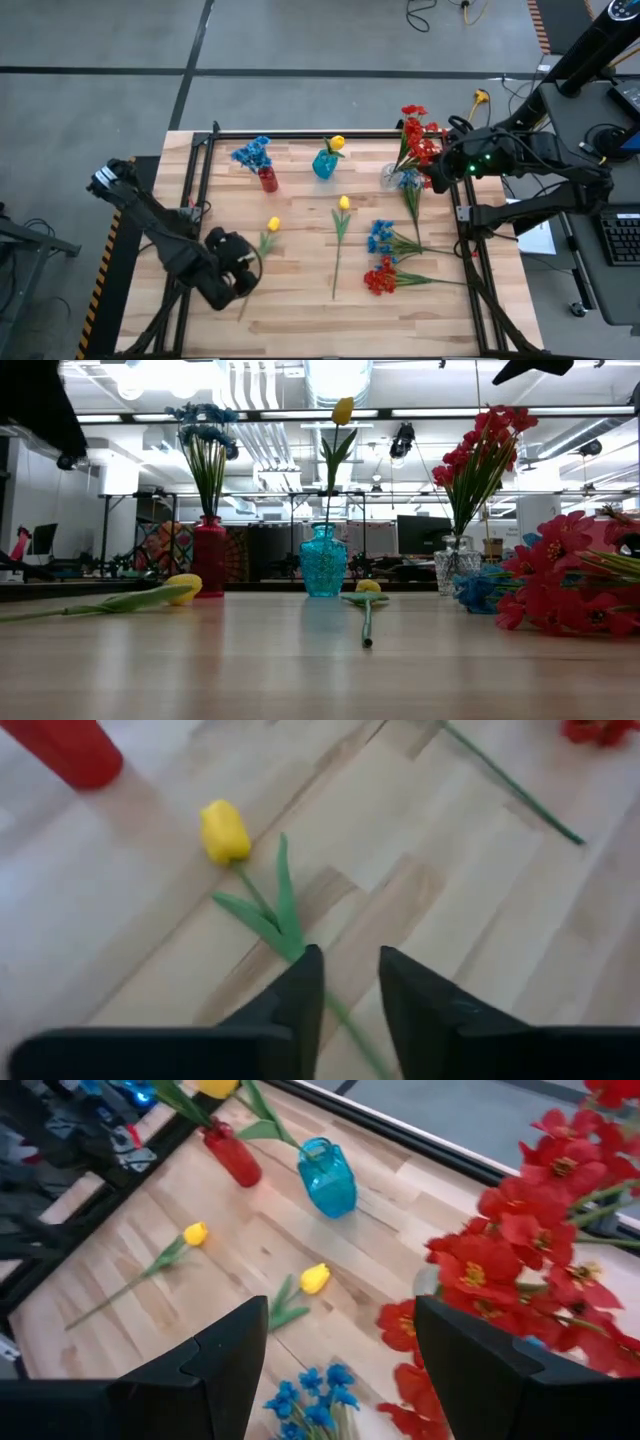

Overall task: Sort flowers into vase by color
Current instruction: Put the left yellow flower into the blue vase

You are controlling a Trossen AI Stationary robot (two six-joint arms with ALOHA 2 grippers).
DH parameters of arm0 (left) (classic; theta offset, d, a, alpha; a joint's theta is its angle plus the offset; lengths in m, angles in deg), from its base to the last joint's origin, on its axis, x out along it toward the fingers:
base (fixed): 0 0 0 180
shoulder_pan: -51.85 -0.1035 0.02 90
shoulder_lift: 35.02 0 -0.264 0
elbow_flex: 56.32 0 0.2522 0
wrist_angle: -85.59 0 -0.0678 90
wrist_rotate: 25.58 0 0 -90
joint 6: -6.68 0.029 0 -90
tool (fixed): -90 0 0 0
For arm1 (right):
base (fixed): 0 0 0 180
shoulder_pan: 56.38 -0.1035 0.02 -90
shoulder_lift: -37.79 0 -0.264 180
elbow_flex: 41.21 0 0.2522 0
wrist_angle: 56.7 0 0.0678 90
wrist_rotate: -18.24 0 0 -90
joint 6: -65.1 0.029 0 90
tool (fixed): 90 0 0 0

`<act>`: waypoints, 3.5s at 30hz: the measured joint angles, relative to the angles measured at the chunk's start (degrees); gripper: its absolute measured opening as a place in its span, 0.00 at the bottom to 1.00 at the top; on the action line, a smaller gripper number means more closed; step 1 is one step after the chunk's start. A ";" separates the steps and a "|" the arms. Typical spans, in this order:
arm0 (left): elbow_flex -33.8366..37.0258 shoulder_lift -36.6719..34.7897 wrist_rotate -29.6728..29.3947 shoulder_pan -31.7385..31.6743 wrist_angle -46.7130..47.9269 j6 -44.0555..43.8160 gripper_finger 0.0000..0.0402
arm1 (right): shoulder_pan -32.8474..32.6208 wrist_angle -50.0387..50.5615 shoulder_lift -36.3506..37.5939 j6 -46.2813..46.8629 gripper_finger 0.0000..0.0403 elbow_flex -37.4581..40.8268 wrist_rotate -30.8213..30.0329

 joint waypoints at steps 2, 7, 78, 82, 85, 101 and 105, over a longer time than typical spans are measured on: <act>2.92 0.00 1.37 -2.19 -4.97 0.05 0.29 | -0.73 -0.11 0.00 0.10 0.60 0.00 0.00; 9.19 0.00 2.58 -8.04 -12.38 0.14 0.47 | -2.37 -0.14 0.00 1.41 0.60 0.00 -0.13; 10.97 -6.23 -11.78 -3.02 -55.56 53.56 0.00 | -31.07 -20.65 -7.64 -7.44 0.60 -1.18 -14.27; 14.84 -5.71 -11.68 -3.58 -75.48 68.68 0.00 | -34.18 -22.76 -11.35 -10.51 0.60 -1.18 -18.09; 18.72 -4.30 -9.66 -3.84 -88.84 77.52 0.00 | -36.40 -24.23 -14.75 -12.21 0.60 -1.16 -22.28; 25.70 7.57 3.78 -9.42 -127.13 96.17 0.00 | -37.47 -52.70 -33.82 -33.66 0.60 -1.11 -23.61; 24.96 10.27 3.82 -10.40 -130.53 96.36 0.00 | -37.35 -59.59 -37.49 -39.55 0.60 -1.70 -22.96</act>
